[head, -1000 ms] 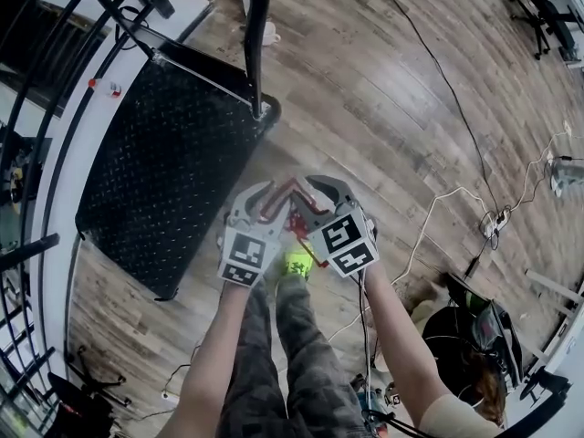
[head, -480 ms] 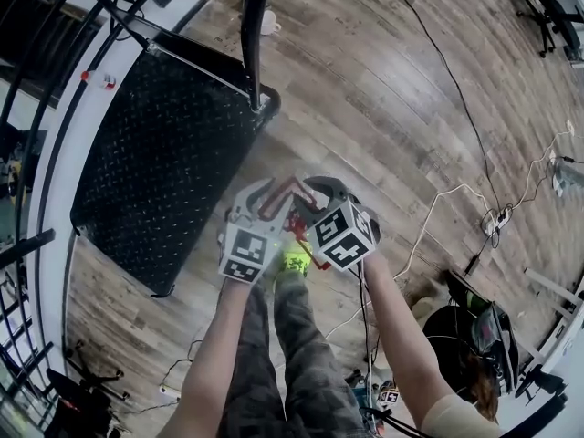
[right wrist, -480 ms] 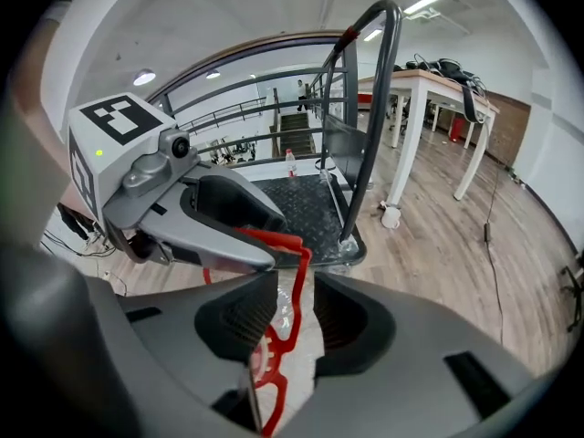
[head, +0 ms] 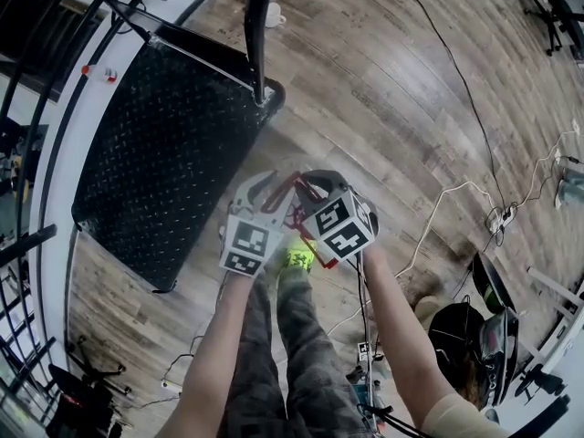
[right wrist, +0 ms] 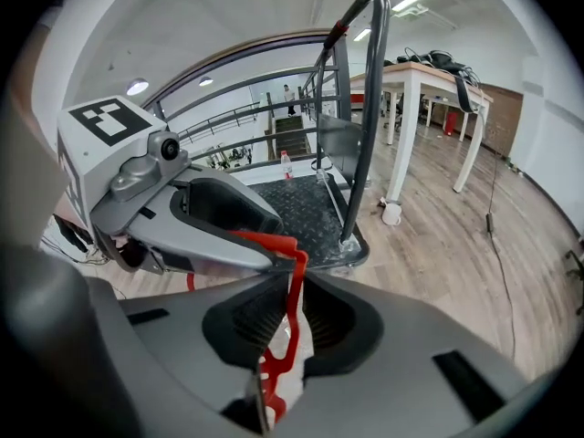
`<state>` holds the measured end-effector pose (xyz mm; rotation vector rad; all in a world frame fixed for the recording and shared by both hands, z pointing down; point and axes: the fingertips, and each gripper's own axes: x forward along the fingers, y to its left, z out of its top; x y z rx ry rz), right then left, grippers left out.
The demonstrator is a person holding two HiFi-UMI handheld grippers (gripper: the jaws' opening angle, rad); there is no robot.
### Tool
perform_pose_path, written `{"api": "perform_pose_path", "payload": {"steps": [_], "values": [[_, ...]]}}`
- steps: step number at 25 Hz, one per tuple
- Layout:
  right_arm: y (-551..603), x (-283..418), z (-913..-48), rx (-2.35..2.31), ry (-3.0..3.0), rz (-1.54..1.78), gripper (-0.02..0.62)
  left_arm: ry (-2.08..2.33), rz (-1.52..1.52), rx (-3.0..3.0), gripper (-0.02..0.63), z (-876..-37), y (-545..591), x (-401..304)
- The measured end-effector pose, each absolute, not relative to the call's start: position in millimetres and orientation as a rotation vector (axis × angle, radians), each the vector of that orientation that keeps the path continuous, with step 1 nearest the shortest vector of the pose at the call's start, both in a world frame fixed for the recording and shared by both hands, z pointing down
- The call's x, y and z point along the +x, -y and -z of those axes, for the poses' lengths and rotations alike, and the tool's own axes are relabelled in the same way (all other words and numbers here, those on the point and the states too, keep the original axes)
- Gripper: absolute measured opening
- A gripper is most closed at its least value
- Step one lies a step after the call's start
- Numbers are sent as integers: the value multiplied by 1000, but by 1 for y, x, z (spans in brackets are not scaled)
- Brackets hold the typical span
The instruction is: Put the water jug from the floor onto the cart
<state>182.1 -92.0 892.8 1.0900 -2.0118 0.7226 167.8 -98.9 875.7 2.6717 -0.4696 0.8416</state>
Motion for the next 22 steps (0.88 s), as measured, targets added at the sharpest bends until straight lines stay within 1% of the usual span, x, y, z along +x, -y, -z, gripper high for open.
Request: {"api": "perform_pose_path", "payload": {"steps": [6, 22], "values": [[91, 179, -889, 1160, 2091, -873, 41, 475, -823, 2661, 137, -872, 98, 165], [73, 187, -859, 1302, 2205, -960, 35, 450, -778, 2735, 135, -844, 84, 173]]}}
